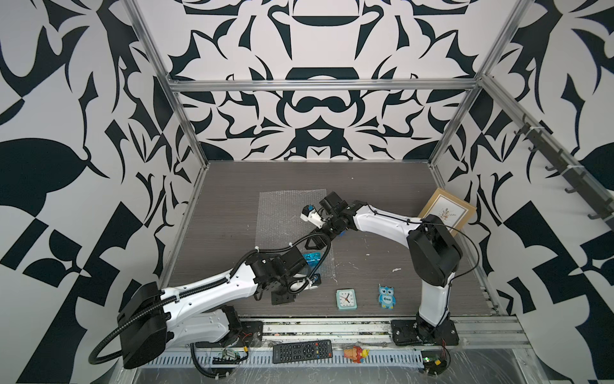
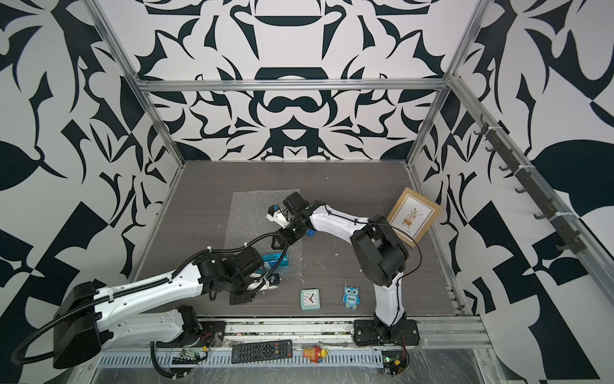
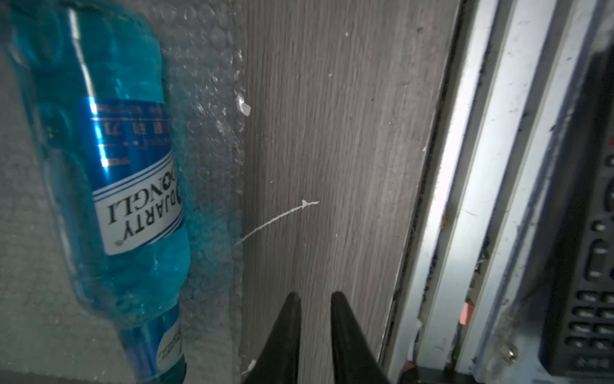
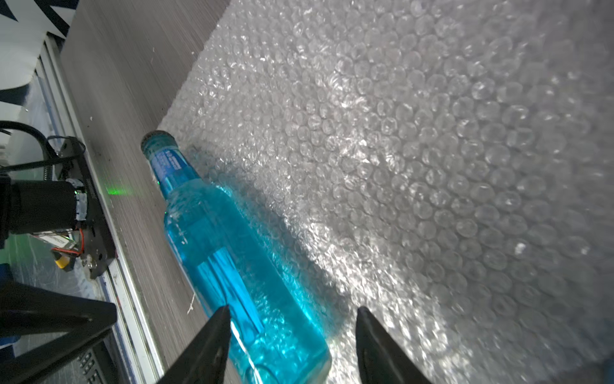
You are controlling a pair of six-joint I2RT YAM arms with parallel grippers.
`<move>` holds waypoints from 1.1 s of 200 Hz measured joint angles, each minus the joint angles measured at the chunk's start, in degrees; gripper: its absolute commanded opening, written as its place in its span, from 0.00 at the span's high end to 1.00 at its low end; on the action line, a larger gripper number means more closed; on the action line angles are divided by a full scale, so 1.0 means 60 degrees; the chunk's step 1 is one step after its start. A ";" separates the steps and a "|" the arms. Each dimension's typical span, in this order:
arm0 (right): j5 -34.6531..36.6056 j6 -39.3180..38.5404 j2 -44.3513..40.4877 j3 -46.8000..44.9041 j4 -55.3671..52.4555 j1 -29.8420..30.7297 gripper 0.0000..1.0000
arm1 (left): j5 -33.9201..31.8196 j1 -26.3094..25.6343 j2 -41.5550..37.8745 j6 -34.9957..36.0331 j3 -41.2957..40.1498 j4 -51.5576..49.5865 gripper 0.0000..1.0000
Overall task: Wrap wine bottles in bubble wrap
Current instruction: Wrap the wine bottle in bubble wrap.
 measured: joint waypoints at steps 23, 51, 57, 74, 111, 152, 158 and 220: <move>-0.0270 0.0058 0.0448 0.0266 -0.0015 0.0018 0.38 | -0.0299 0.0000 0.0437 0.0448 -0.0091 0.0725 0.82; -0.0521 0.0091 0.0900 0.0645 -0.0033 0.0044 0.36 | -0.0521 0.0098 0.1147 0.0943 -0.0095 0.1523 0.80; -0.0576 0.0102 0.0991 0.0714 -0.0040 0.0051 0.36 | -0.0543 0.0146 0.1330 0.1038 -0.0095 0.1654 0.79; -0.0699 0.0106 0.1242 0.0922 -0.0036 0.0080 0.35 | -0.0678 0.0324 0.1727 0.1333 -0.0095 0.1960 0.71; -0.0951 0.0066 0.1621 0.1282 -0.0080 0.0117 0.35 | -0.0834 0.0845 0.2055 0.1730 -0.0095 0.2575 0.63; -0.1228 -0.0138 0.2208 0.2106 -0.0288 0.0124 0.35 | -0.0776 0.1169 0.2579 0.2131 -0.0062 0.2841 0.54; -0.1257 -0.0189 0.2320 0.2222 -0.0324 0.0124 0.35 | -0.0769 0.1180 0.2601 0.2153 -0.0055 0.2911 0.53; -0.1461 -0.0495 0.2867 0.2805 -0.0699 0.0117 0.37 | -0.0933 0.1217 0.3009 0.2415 0.0138 0.3253 0.97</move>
